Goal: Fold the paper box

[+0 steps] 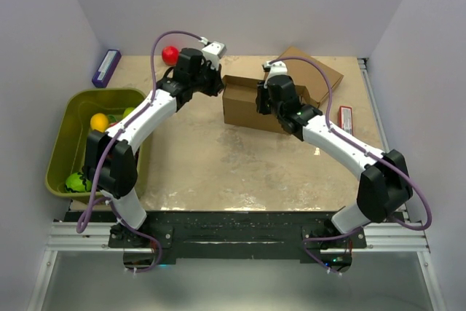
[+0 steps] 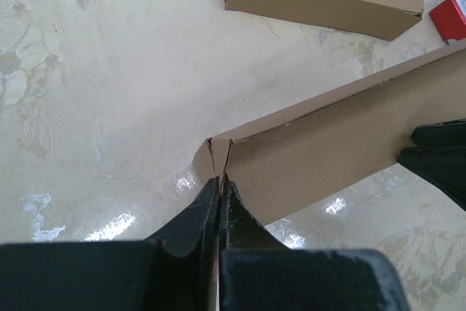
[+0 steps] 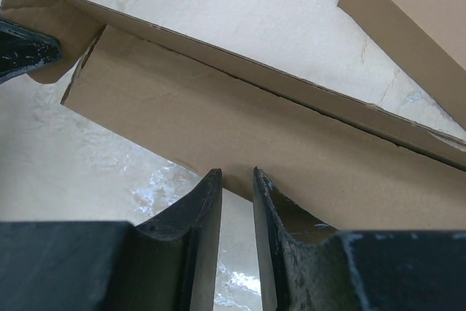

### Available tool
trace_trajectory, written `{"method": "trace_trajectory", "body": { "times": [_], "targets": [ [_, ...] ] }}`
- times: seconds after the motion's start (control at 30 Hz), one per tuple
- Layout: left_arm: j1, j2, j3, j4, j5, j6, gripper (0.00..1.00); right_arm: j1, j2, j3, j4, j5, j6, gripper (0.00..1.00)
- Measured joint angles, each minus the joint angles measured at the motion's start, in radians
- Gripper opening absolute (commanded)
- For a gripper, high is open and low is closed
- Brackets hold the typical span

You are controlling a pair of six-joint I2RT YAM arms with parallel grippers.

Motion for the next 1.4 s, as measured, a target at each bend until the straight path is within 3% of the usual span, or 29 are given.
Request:
{"method": "trace_trajectory", "body": {
  "times": [0.6, 0.97, 1.4],
  "targets": [
    [0.007, 0.020, 0.040, -0.030, 0.012, -0.198, 0.00, 0.000, 0.016, 0.004, 0.006, 0.027, -0.004, 0.24],
    [0.005, -0.046, -0.142, 0.185, -0.012, -0.304, 0.00, 0.000, 0.022, 0.004, 0.016, 0.031, -0.004, 0.23],
    [-0.002, -0.082, -0.246, 0.317, -0.042, -0.332, 0.00, 0.000, 0.022, 0.004, 0.016, 0.031, -0.004, 0.20]
  ]
}}
